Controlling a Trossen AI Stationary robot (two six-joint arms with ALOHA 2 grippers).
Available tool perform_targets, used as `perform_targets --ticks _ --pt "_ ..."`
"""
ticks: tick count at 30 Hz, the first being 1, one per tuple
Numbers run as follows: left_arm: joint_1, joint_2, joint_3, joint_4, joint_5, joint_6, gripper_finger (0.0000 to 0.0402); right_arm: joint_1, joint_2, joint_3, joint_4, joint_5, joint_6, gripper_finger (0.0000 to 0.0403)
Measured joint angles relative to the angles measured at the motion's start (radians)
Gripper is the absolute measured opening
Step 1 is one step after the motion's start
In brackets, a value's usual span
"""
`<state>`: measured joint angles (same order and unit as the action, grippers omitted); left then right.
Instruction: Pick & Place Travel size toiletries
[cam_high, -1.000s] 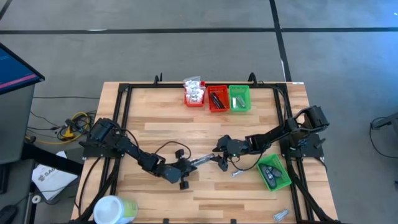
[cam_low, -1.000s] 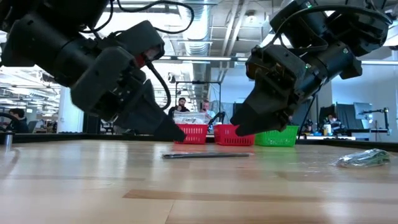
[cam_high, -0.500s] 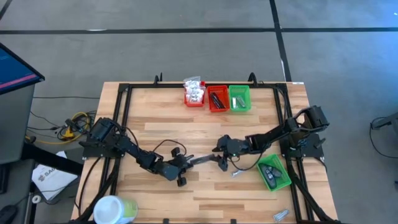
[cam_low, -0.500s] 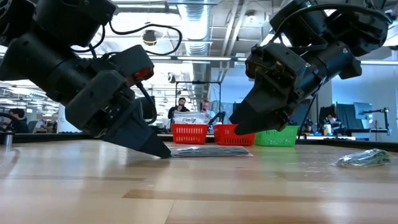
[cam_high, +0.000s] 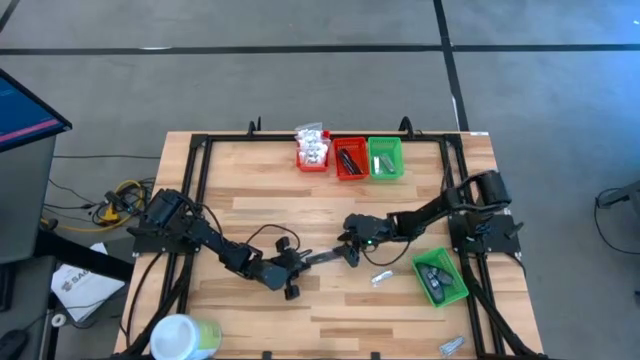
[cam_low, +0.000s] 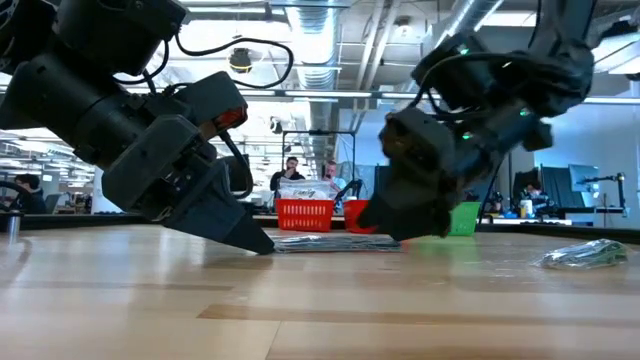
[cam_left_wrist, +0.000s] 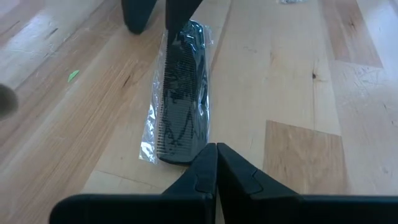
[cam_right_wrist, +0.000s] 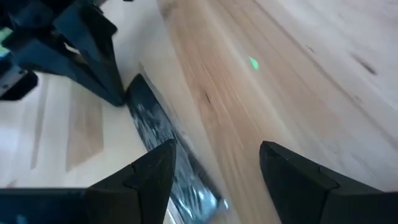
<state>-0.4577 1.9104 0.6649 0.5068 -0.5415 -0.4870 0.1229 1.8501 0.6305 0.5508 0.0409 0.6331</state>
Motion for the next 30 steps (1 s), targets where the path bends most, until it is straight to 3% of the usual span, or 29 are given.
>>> perform_targets --ticks 15,23,30 --pt "0.0 0.002 -0.005 0.008 0.001 0.003 0.0 0.017 0.051 0.02 0.06 -0.19 -0.032 0.0225" --pt "0.0 0.003 -0.005 0.011 -0.002 0.003 0.0 0.027 0.052 0.019 0.062 -0.201 -0.037 0.0214" --pt "0.001 0.003 -0.005 0.014 -0.008 0.003 0.0 0.035 0.054 0.07 -0.007 -0.2 -0.044 0.0177"
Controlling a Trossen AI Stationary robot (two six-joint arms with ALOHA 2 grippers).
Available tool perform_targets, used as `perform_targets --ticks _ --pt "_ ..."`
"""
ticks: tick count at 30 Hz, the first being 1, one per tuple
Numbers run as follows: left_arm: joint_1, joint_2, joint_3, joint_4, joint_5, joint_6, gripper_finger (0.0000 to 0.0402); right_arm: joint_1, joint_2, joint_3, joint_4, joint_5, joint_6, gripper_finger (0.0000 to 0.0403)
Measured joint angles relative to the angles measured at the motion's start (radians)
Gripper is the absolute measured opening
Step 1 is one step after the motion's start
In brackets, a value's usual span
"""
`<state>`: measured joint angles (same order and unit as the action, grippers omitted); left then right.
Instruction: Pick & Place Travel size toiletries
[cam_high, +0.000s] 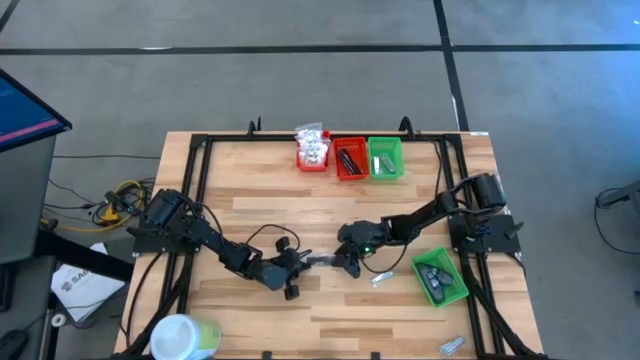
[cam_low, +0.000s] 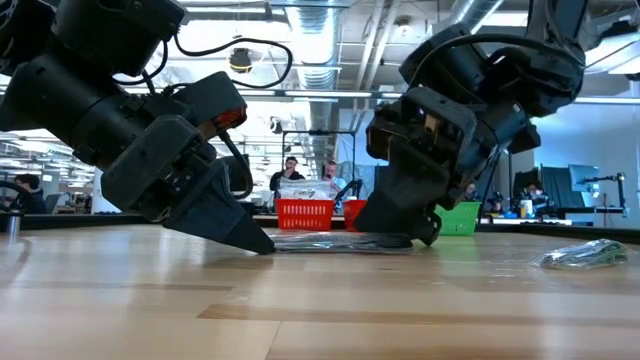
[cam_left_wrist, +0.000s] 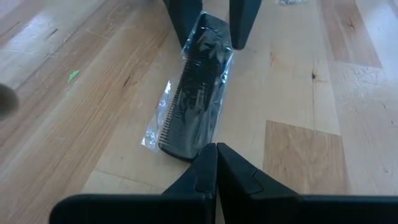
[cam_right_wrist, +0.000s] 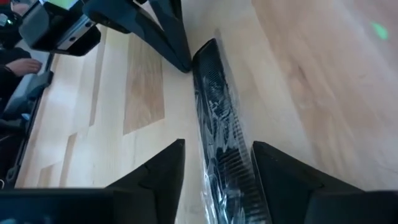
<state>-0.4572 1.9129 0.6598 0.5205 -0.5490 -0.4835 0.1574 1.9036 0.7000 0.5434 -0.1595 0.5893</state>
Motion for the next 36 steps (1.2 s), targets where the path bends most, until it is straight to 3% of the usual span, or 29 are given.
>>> perform_targets --ticks 12,36 --pt "0.0 0.0 0.0 0.004 0.0 0.004 0.0 0.013 0.003 0.031 -0.048 -0.004 -0.021 0.012" --pt "0.014 0.002 0.0 0.025 -0.004 0.034 0.0 0.027 0.003 0.081 -0.076 -0.026 -0.04 0.0132"
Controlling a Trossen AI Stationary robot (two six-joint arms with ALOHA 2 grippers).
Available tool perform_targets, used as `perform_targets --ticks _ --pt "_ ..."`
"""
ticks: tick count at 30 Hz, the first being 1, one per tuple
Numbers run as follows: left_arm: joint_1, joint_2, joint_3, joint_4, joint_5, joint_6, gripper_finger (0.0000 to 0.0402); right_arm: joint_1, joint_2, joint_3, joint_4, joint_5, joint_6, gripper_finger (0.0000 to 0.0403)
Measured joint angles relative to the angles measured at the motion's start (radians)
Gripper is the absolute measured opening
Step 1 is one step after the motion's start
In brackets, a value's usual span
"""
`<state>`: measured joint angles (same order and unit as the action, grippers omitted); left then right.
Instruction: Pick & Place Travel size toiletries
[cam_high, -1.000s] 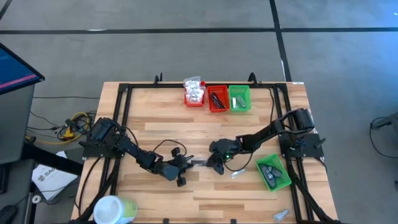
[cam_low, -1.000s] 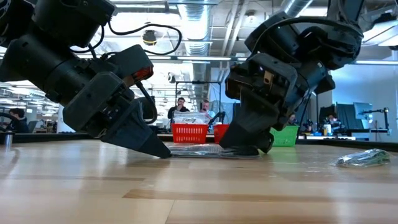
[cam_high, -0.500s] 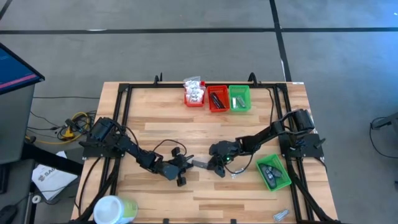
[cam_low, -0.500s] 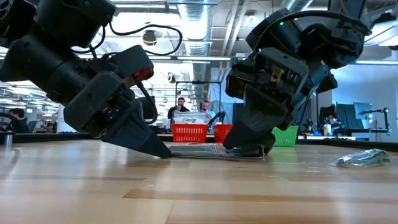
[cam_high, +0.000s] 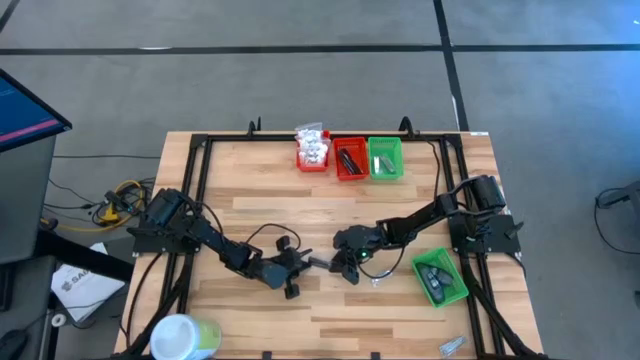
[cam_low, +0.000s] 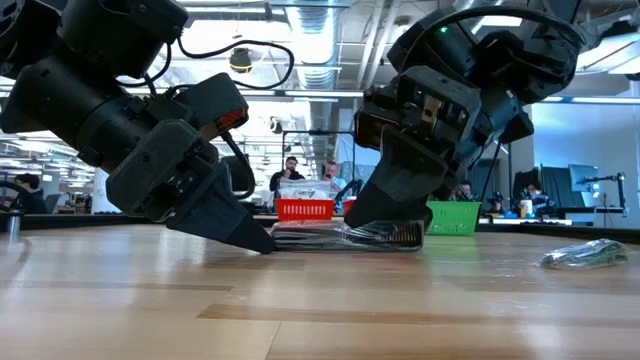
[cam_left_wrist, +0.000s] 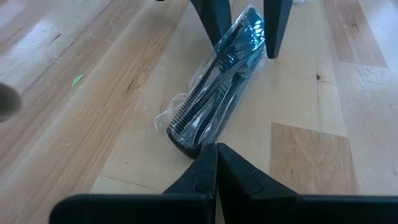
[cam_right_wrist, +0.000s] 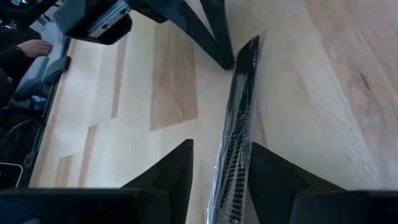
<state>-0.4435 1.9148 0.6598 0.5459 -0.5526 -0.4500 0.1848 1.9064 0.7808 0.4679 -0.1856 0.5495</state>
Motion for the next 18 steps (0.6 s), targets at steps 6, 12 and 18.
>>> perform_targets --ticks 6,12,18 --pt "0.008 0.001 0.0 0.013 0.0 0.014 0.0 -0.001 0.0 0.0 -0.02 0.008 0.005 0.0131" --pt "0.025 0.001 -0.001 0.029 -0.007 0.035 0.0001 -0.001 0.031 0.022 -0.019 0.007 0.012 0.0131" --pt "0.027 0.001 0.003 0.034 0.003 0.035 0.0001 -0.002 0.123 0.131 -0.096 -0.032 -0.003 0.0119"
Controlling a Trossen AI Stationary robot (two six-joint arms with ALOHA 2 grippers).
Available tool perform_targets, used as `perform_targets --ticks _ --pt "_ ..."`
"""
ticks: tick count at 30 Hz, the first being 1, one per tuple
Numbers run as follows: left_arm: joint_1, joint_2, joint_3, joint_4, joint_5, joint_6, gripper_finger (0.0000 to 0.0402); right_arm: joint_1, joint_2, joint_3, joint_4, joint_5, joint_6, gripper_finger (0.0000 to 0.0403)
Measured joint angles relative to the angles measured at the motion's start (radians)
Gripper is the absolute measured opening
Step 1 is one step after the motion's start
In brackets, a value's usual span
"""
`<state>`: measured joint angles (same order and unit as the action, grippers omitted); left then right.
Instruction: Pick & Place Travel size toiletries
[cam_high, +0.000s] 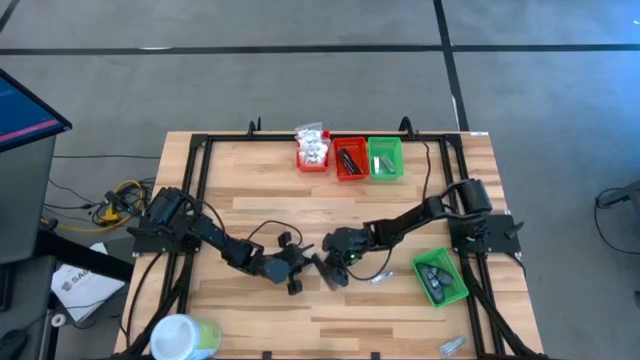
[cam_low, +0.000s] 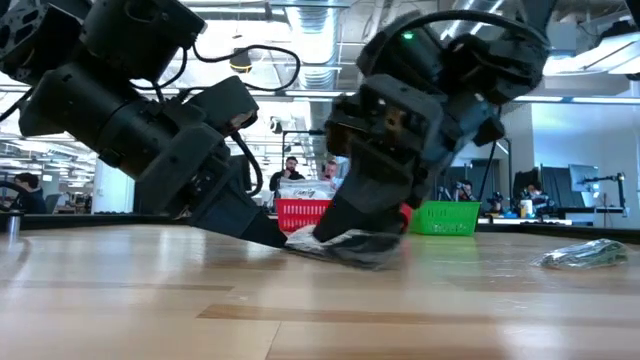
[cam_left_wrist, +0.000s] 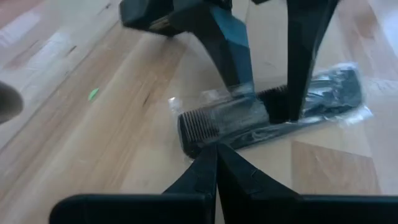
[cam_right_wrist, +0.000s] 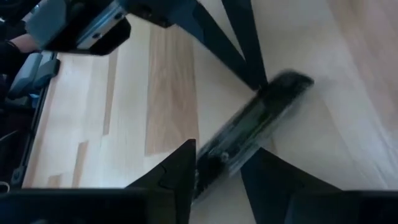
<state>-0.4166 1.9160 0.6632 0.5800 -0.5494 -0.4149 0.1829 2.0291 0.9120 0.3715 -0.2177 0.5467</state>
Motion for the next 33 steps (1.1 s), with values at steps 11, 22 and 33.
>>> perform_targets --ticks 11,22,33 --pt "-0.005 -0.002 0.001 0.005 0.011 0.012 0.0001 0.001 0.005 0.032 -0.055 -0.027 0.027 0.0022" --pt "-0.031 -0.023 0.002 0.004 0.006 0.049 0.0001 0.002 -0.03 0.03 -0.082 -0.044 0.035 0.0004" --pt "-0.059 -0.263 -0.094 0.005 -0.045 0.096 0.0001 -0.043 -0.296 0.024 -0.349 0.082 -0.028 0.0002"
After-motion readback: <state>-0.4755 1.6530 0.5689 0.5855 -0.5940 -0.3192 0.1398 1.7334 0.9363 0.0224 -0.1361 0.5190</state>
